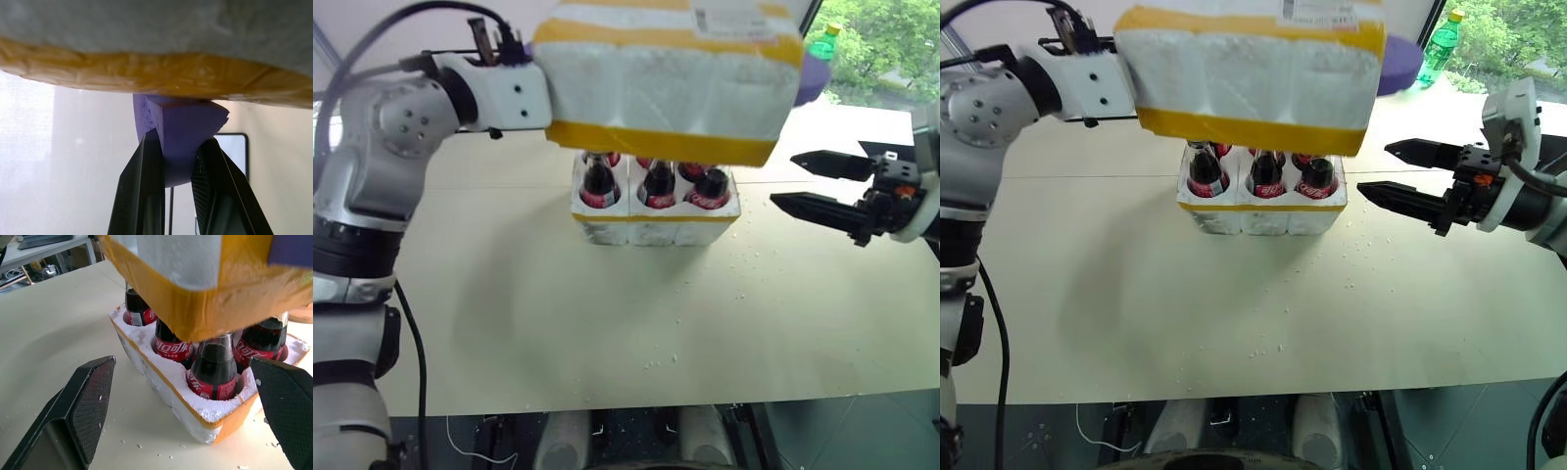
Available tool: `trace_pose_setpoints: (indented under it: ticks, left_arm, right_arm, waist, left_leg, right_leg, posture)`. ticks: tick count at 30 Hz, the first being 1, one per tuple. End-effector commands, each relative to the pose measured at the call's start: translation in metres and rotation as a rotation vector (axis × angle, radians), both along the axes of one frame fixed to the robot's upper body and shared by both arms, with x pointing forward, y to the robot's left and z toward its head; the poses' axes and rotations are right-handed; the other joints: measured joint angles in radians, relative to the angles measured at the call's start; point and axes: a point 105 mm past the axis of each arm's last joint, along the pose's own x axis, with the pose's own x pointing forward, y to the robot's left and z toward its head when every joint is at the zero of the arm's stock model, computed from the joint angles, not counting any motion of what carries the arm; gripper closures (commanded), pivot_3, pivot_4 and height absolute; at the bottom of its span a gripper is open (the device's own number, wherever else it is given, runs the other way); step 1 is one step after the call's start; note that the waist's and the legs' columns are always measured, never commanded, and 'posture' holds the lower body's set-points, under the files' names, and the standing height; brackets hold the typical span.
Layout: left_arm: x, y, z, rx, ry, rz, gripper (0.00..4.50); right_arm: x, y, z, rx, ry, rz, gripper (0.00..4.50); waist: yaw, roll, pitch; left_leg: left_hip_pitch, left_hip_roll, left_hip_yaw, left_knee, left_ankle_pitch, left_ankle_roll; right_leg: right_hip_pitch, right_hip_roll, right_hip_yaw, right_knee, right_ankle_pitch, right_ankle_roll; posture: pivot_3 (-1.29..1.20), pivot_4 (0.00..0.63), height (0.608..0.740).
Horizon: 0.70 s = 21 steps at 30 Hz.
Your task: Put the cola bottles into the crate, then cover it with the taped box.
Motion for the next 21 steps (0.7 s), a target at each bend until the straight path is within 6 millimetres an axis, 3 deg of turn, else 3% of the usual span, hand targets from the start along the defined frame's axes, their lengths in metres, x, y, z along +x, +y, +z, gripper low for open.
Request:
trace_pose_setpoints:
  ticks: [1,10,11,13,17,18,21]
  left_arm:
    - [-0.008,0.001,0.006,0.113,-0.071,0.046,4.18]
    - [-0.005,-0.010,-0.023,0.149,-0.039,0.067,4.18]
    - [-0.005,-0.011,-0.023,0.136,-0.037,0.069,3.25]
    - [-0.006,-0.011,-0.024,0.123,-0.033,0.072,2.40]
    - [-0.012,-0.011,-0.023,0.078,-0.003,0.066,0.25]
    - [-0.013,-0.010,-0.022,0.063,0.002,0.063,0.03]
    - [-0.024,-0.006,-0.019,-0.030,0.068,0.039,0.03]
  right_arm:
    - [-0.007,-0.001,0.016,-0.007,-0.082,-0.009,0.00]
    - [-0.006,-0.001,0.017,0.010,-0.089,-0.009,0.00]
    - [-0.006,-0.001,0.018,0.013,-0.091,-0.009,0.00]
    - [-0.005,-0.001,0.019,0.017,-0.092,-0.009,0.00]
    - [-0.004,0.000,0.018,0.019,-0.092,-0.011,0.00]
    - [-0.004,0.000,0.018,0.019,-0.091,-0.011,0.00]
    - [-0.004,-0.001,0.018,0.023,-0.089,-0.013,0.00]
  waist:
    - [0.000,0.000,0.000]
    - [0.001,0.000,0.000]
    - [0.000,0.000,0.000]
    - [0.001,0.000,0.000]
    - [0.000,0.000,0.000]
    - [0.000,0.000,0.000]
    - [-0.001,0.000,0.000]
  left_leg:
    - [0.000,0.000,0.000,0.000,0.000,0.000]
    - [0.000,0.000,-0.001,0.000,0.000,0.000]
    - [0.000,0.000,-0.001,0.000,0.000,0.000]
    - [0.000,0.000,-0.001,0.001,0.000,0.000]
    - [0.000,0.000,-0.002,0.001,0.000,0.000]
    - [0.000,0.000,-0.002,0.001,0.000,0.000]
    - [0.000,0.000,-0.002,0.001,0.000,0.000]
  right_leg:
    - [0.000,0.000,0.000,0.000,0.000,0.000]
    - [0.001,0.000,0.000,0.000,0.000,0.000]
    - [0.001,0.000,0.000,0.000,0.000,0.000]
    - [0.001,0.000,0.000,0.000,0.000,0.000]
    - [0.001,0.000,-0.001,0.000,0.000,0.000]
    - [0.001,0.000,-0.001,0.000,0.000,0.000]
    - [0.001,0.000,-0.001,0.000,0.000,0.000]
  posture:
    - [0.00,0.150,0.740]
    - [0.00,0.150,0.740]
    - [0.00,0.150,0.740]
    - [0.00,0.150,0.740]
    - [0.00,0.150,0.740]
    - [0.00,0.150,0.740]
    - [0.00,0.150,0.740]
